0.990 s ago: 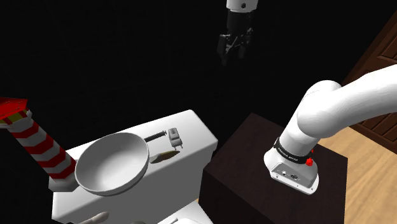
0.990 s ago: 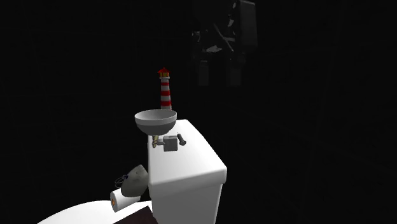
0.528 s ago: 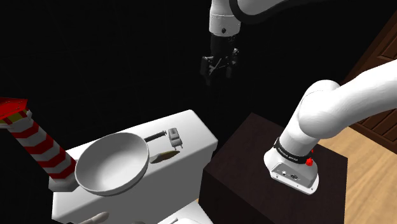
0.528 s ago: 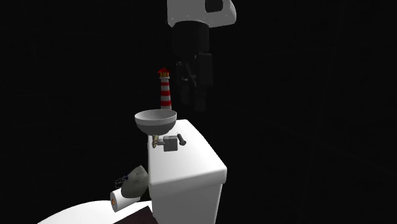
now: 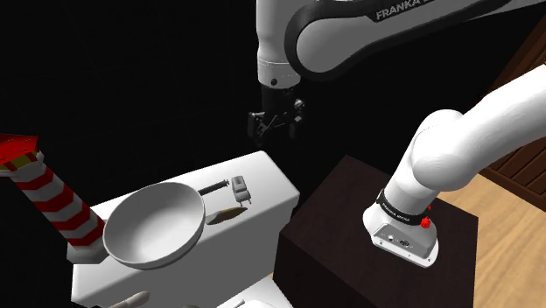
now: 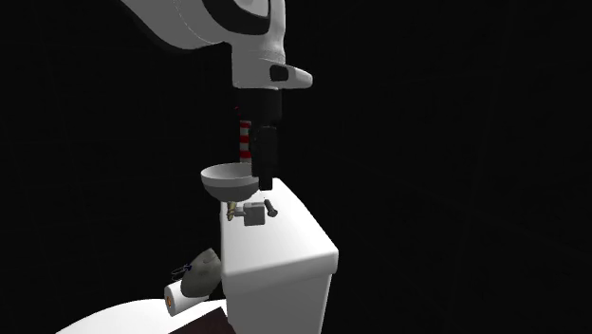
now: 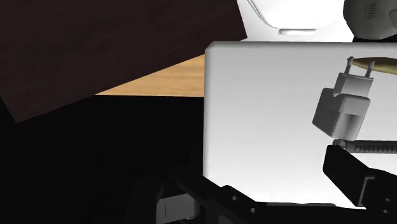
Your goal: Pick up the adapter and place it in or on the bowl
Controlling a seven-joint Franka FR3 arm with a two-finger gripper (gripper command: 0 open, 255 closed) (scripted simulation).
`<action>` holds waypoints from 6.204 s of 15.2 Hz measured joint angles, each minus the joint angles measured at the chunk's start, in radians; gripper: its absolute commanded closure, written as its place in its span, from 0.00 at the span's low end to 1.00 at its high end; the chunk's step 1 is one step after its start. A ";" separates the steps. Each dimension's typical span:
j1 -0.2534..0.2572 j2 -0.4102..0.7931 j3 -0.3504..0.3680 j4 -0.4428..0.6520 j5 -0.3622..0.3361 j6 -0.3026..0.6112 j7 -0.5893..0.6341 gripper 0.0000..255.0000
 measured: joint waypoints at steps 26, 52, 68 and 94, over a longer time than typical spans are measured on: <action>-0.023 0.451 0.241 0.081 -0.101 0.371 0.393 1.00; -0.009 0.293 0.202 0.180 -0.019 0.133 0.331 1.00; -0.009 0.291 0.207 0.374 -0.035 -0.060 0.374 1.00; 0.172 0.914 0.308 0.830 -0.438 -0.018 0.792 1.00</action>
